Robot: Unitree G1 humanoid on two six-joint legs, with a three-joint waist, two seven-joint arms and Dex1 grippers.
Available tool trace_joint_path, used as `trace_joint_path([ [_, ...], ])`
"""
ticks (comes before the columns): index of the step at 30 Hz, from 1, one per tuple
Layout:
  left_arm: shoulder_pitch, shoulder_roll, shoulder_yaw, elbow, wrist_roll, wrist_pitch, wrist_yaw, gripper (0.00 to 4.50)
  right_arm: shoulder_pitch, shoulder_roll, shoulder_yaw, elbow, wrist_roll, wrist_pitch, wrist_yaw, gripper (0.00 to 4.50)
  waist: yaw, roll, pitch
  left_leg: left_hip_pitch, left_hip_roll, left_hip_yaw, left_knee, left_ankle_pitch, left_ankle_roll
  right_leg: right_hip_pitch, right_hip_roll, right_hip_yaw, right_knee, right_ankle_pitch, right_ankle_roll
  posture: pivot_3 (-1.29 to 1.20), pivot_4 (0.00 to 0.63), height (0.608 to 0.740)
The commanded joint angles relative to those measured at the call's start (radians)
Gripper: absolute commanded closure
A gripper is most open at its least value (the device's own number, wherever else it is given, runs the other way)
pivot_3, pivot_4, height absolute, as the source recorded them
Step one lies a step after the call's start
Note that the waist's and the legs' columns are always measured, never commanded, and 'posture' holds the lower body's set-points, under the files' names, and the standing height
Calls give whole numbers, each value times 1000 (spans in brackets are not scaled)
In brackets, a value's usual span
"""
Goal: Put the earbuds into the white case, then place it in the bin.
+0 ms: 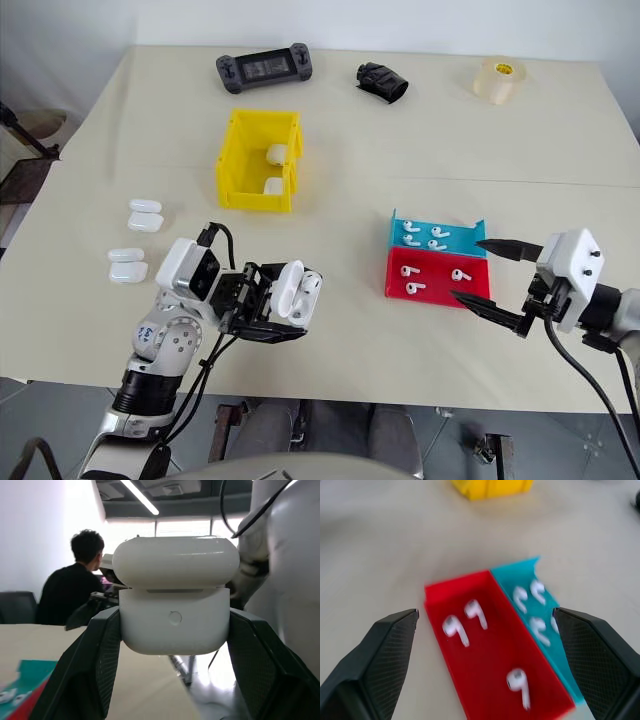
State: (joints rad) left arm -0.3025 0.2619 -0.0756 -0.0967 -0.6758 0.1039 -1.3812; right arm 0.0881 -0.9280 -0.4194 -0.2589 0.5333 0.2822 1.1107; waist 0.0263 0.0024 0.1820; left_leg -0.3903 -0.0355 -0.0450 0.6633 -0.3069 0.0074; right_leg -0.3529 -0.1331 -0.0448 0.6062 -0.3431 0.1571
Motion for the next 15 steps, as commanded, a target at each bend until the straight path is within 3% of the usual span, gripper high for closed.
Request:
trace_joint_path([
  [1,-6,-11,-5,7,20,-54,-8,1716,-76,-48,58,26,-50,16,-7,10,-5,0,0,0,1,0,0,0,0,0,0,0,0,0,0,0,150,740],
  [8,0,-24,-42,7,69,-85,26,1716,-487,-113,328,217,-160,179,31,10,-10,3,1,1,1,1,0,1,-1,-1,0,0,1,0,0,0,150,740],
  [15,-2,-13,-64,-12,107,-99,70,1716,-883,-62,629,516,-369,205,169,10,-4,4,2,-3,0,-1,-1,1,-1,-6,-1,-1,2,0,0,0,150,740],
])
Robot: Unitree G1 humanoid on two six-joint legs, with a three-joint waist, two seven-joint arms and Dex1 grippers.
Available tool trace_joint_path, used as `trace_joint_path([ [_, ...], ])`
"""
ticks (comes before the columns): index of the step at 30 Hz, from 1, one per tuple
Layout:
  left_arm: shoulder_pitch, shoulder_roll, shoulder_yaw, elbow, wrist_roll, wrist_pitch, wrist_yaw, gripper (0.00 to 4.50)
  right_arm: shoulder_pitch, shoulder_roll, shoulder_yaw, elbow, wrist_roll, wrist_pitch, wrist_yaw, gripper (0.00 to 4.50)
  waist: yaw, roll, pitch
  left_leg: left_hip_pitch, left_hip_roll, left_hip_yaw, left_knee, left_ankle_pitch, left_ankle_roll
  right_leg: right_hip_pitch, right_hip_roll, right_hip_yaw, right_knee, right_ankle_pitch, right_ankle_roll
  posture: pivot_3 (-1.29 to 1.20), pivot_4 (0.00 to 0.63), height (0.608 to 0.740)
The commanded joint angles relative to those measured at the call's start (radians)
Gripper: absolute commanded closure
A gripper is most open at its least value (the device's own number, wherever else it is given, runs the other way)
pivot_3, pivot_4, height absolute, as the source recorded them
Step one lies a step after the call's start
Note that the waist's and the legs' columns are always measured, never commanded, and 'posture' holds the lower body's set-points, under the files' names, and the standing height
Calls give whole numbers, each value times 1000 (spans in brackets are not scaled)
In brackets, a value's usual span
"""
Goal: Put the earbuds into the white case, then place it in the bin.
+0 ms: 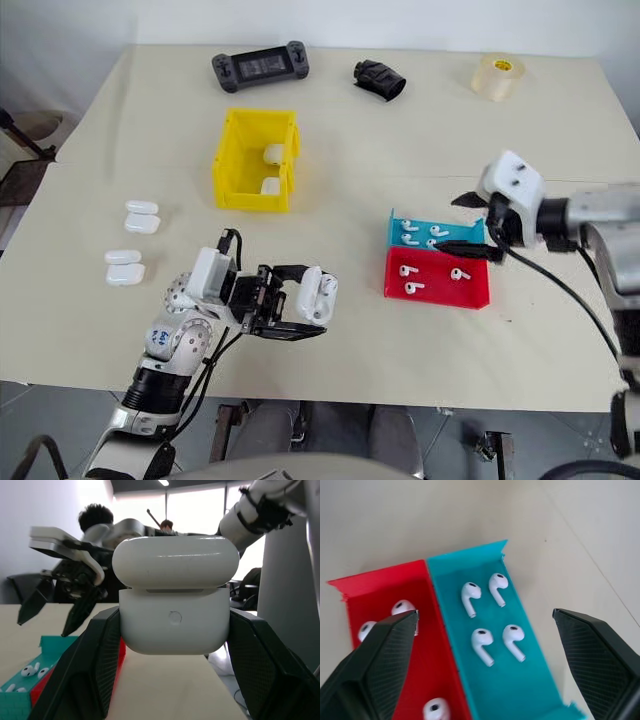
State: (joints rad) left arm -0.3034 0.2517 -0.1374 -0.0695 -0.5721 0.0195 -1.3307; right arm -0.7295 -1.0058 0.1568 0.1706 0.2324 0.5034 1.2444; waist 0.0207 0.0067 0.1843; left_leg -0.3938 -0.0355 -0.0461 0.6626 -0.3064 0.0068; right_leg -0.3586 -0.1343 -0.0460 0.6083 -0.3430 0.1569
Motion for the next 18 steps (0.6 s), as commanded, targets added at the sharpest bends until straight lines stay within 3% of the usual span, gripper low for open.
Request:
trace_joint_path([
  [1,-1,-4,-4,-43,3,-14,27,1716,-103,31,80,135,-99,-31,43,10,3,0,0,0,0,-1,0,0,0,0,0,-1,0,0,0,0,150,740],
  [9,12,6,-7,-86,4,-2,79,1716,-340,151,213,532,-296,-257,104,10,-4,1,1,-5,-1,-1,1,0,0,-4,0,-2,4,0,0,0,150,740],
  [18,12,7,-15,-107,-2,4,107,1716,-440,235,233,803,-427,-459,91,10,-12,1,1,-5,-1,-1,1,1,-1,-5,1,-3,7,0,0,0,150,740],
])
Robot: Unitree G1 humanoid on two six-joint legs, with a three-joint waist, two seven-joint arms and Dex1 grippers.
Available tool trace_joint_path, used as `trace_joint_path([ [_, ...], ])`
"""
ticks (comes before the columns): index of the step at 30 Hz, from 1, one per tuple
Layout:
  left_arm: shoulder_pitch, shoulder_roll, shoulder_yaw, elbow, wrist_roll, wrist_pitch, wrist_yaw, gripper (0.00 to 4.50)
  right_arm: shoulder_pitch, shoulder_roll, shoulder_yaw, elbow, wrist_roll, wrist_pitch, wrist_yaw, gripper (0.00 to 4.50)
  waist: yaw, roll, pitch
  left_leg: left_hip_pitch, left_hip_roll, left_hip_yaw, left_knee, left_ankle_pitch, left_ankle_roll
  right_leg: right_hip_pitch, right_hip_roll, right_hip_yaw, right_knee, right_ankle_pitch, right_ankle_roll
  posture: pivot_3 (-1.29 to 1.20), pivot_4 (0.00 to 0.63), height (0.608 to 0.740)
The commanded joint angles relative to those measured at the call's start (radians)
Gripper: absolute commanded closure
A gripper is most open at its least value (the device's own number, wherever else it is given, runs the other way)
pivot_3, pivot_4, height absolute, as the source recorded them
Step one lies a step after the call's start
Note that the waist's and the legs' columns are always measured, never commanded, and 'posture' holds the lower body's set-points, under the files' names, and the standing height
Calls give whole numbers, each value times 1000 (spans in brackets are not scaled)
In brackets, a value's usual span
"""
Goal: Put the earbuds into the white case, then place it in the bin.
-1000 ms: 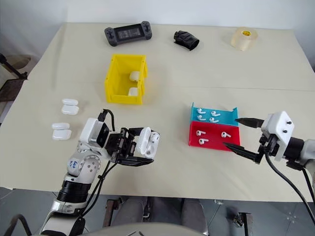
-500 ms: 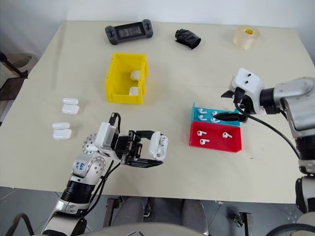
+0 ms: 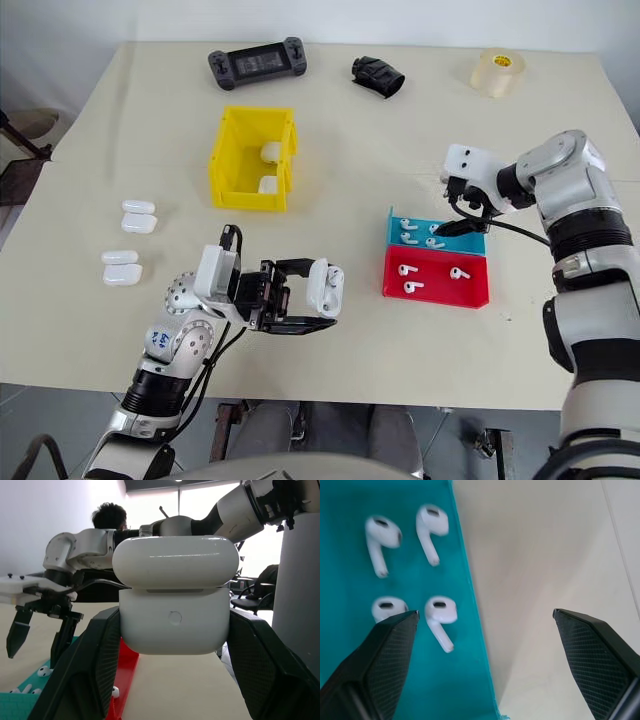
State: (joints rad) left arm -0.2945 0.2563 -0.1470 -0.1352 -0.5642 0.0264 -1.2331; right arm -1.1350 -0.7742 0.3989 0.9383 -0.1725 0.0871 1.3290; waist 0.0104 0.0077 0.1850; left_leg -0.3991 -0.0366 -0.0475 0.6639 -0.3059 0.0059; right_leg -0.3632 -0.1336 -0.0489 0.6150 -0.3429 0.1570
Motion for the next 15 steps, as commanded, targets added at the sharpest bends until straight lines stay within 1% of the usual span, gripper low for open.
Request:
trace_joint_path([
  [1,2,2,-5,-41,-9,-2,10,1716,-39,9,-12,47,-29,-51,12,10,-5,0,0,0,0,0,0,0,0,0,0,0,0,0,0,0,150,740],
  [11,11,8,0,-53,-13,3,23,1716,-33,40,-21,77,-69,-114,21,10,-15,0,0,0,0,0,0,1,-1,-2,0,0,5,0,0,0,150,740],
  [15,12,16,-4,-52,-8,4,23,1716,-30,48,-24,75,-74,-121,23,826,-15,0,0,0,0,0,1,1,-1,-2,0,0,5,0,0,0,150,740],
])
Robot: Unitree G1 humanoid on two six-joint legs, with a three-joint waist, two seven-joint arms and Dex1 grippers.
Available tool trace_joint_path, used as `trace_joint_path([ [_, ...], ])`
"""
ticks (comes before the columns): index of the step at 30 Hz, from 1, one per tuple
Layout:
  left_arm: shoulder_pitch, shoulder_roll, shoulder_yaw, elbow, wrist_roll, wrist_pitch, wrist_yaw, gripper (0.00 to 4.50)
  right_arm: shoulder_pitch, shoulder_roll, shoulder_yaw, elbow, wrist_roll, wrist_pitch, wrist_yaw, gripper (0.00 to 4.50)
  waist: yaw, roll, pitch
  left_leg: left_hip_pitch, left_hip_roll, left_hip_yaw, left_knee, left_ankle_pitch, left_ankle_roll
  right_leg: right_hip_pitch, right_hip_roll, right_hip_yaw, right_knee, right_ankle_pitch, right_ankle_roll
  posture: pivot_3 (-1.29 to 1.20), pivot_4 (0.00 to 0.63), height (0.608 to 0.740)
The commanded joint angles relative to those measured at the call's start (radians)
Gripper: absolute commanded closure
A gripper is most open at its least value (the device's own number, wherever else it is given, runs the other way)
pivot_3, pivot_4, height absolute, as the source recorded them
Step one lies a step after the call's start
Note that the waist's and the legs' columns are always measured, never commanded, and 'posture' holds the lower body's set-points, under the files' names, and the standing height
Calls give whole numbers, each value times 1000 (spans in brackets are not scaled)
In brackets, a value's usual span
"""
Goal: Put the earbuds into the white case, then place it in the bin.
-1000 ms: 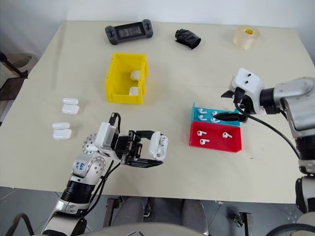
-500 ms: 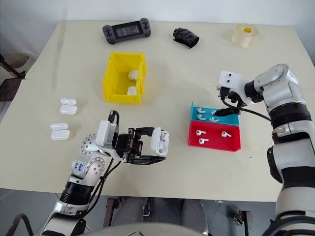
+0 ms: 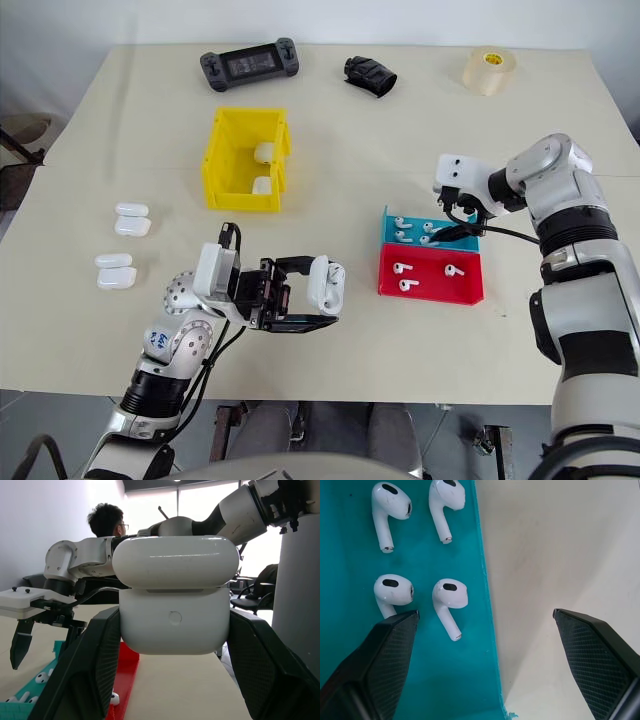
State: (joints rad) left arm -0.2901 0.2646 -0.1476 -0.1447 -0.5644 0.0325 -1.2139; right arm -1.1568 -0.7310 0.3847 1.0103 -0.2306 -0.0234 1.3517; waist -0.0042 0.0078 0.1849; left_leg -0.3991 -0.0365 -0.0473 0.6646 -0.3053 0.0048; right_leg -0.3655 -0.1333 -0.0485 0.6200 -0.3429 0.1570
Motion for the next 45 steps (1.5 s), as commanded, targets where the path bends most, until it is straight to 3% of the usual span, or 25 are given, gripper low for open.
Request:
trace_joint_path([
  [1,7,10,-3,-42,-8,-3,3,1716,-8,6,-11,3,-17,-11,1,1165,0,0,0,0,0,0,0,0,0,0,0,0,0,0,0,0,150,740],
  [6,11,23,-2,-42,-9,-4,0,1716,-2,12,-13,-2,-21,-8,5,2807,0,0,0,0,0,0,1,0,-1,0,0,0,1,0,0,0,150,740],
  [26,14,24,-3,-38,-8,-14,-8,1716,-5,50,-3,-7,-43,-15,18,2807,-1,0,0,0,0,0,1,1,-1,0,0,0,2,0,0,0,150,740],
  [29,18,26,-1,-38,-7,-16,-8,1716,-1,54,-8,-9,-39,-10,27,3363,-1,0,0,1,0,0,1,1,-1,0,0,0,2,0,0,0,150,740],
  [31,19,27,0,-38,-6,-17,-7,1716,2,56,-11,-9,-39,-10,24,3985,-1,0,0,1,0,0,1,1,-1,0,0,0,2,0,0,0,150,740],
  [35,19,29,1,-37,-7,-16,-9,1716,8,57,-20,-13,-35,-6,9,4003,-1,0,0,1,0,0,1,1,-1,0,0,0,2,0,0,0,150,740],
  [40,12,26,6,-26,-9,-20,-11,1716,12,39,-90,-64,26,13,5,4003,-1,0,0,1,0,0,1,1,-1,0,0,1,2,0,0,0,150,740],
  [45,-6,15,18,-8,-22,-12,-4,1716,94,-34,-269,-320,224,166,79,4003,5,1,0,-4,1,0,2,1,-1,-5,0,1,3,0,0,0,150,740],
])
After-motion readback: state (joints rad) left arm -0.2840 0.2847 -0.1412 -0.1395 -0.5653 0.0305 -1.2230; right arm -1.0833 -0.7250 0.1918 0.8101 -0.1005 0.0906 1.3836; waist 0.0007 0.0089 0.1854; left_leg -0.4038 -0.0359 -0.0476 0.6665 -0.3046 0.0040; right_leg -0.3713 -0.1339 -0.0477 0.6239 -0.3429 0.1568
